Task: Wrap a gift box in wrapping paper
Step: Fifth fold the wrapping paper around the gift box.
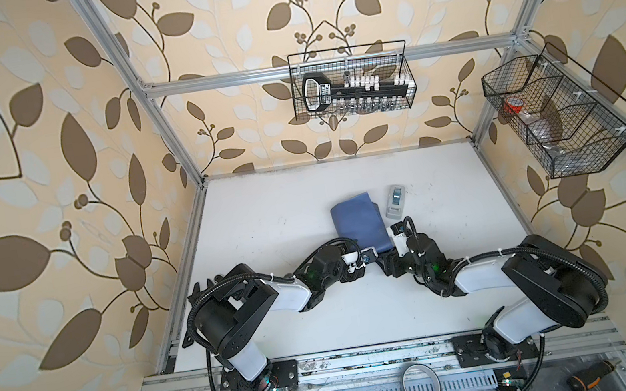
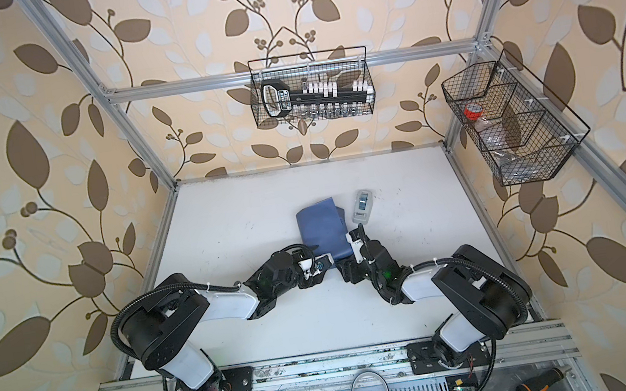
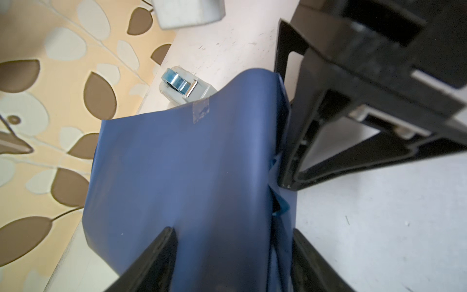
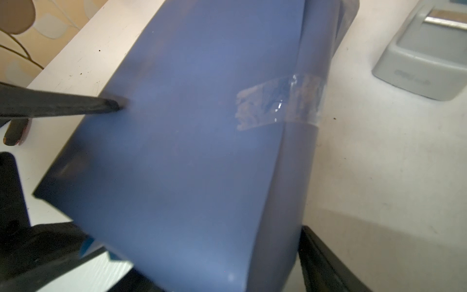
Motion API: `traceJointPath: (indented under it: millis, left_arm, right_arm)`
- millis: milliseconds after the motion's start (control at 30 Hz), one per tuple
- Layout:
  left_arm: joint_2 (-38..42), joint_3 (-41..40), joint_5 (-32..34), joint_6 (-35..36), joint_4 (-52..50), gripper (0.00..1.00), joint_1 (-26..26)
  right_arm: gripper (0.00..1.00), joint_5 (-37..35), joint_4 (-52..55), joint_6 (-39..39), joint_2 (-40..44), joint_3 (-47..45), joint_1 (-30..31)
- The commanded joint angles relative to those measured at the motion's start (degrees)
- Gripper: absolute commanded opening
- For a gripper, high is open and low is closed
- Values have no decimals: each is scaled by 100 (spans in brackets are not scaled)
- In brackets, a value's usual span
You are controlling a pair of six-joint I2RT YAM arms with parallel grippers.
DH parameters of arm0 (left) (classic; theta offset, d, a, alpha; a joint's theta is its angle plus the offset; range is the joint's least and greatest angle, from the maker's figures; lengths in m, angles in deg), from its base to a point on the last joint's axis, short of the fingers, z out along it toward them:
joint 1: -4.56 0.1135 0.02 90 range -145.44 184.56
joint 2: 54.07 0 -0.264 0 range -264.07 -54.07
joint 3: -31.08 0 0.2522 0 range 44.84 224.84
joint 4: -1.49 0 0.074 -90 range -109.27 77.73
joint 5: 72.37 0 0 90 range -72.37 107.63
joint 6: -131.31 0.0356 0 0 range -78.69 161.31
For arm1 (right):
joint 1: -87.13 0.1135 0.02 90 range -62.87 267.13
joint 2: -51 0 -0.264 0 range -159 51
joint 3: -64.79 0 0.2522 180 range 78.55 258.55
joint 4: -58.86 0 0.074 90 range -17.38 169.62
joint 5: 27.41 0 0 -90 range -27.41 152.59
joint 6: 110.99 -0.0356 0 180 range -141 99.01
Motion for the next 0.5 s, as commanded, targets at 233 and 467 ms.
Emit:
traceJointPath:
  millis: [233, 467]
  left_arm:
    - [-474, -287, -139, -137, 520, 73, 14]
    - [-565, -285, -160, -138, 577, 69, 35]
  right_arm:
    - [74, 186, -25, 9, 97, 94, -101]
    - [74, 217, -17, 14, 132, 74, -154]
